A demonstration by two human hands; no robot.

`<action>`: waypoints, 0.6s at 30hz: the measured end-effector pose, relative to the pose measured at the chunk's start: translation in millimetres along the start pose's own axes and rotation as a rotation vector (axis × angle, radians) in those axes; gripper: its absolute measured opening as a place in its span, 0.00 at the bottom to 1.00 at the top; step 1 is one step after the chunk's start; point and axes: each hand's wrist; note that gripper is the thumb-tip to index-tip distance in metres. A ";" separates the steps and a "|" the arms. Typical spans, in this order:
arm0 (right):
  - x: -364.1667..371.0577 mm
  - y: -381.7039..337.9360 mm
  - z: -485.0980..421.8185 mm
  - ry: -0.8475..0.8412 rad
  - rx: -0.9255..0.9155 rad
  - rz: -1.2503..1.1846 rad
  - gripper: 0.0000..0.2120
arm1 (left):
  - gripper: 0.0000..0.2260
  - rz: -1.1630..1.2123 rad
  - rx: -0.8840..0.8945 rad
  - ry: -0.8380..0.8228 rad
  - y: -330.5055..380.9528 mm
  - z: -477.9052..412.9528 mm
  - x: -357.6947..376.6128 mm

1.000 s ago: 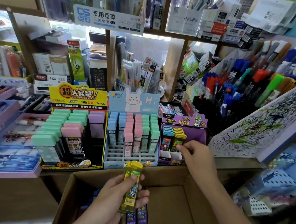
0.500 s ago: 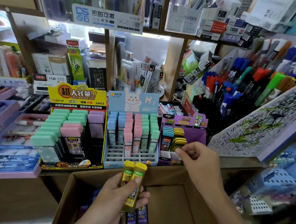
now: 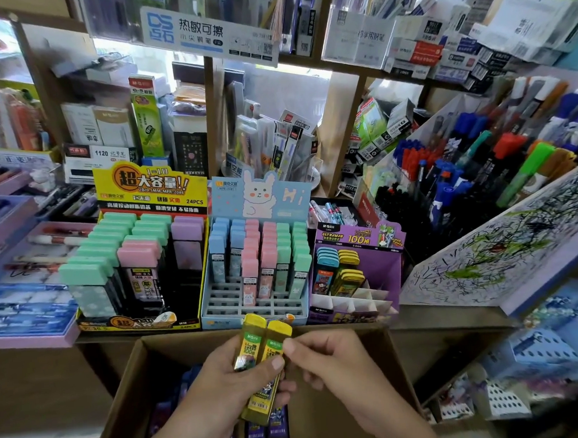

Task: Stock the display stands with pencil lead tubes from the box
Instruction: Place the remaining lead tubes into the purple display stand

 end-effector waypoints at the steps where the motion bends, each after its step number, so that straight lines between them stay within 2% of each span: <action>1: 2.0 0.3 -0.7 -0.002 0.001 -0.014 0.07 | 0.10 -0.001 0.002 -0.007 0.0 0.4 0.4; 7: -1.7 3.1 -2.9 -0.023 -0.023 -0.114 0.06 | 0.06 0.025 -0.029 -0.013 -0.5 1.4 3.1; 9: -8.5 1.2 -1.4 -0.007 -0.038 -0.154 0.06 | 0.09 0.043 -0.057 0.006 -0.9 0.2 2.2; 13: -32.2 -6.9 2.8 0.154 -0.098 -0.237 0.04 | 0.13 0.091 -0.109 0.094 -1.9 -3.5 -3.7; 18: -62.3 -17.2 6.1 0.361 -0.217 -0.225 0.04 | 0.12 0.108 -0.117 0.108 0.3 -5.4 -4.3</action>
Point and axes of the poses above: each hand's wrist, its own z-axis away from the middle knuckle, its own x-axis out of the palm, y = z × x, and after that the axes turned 14 degrees about x, right-handed
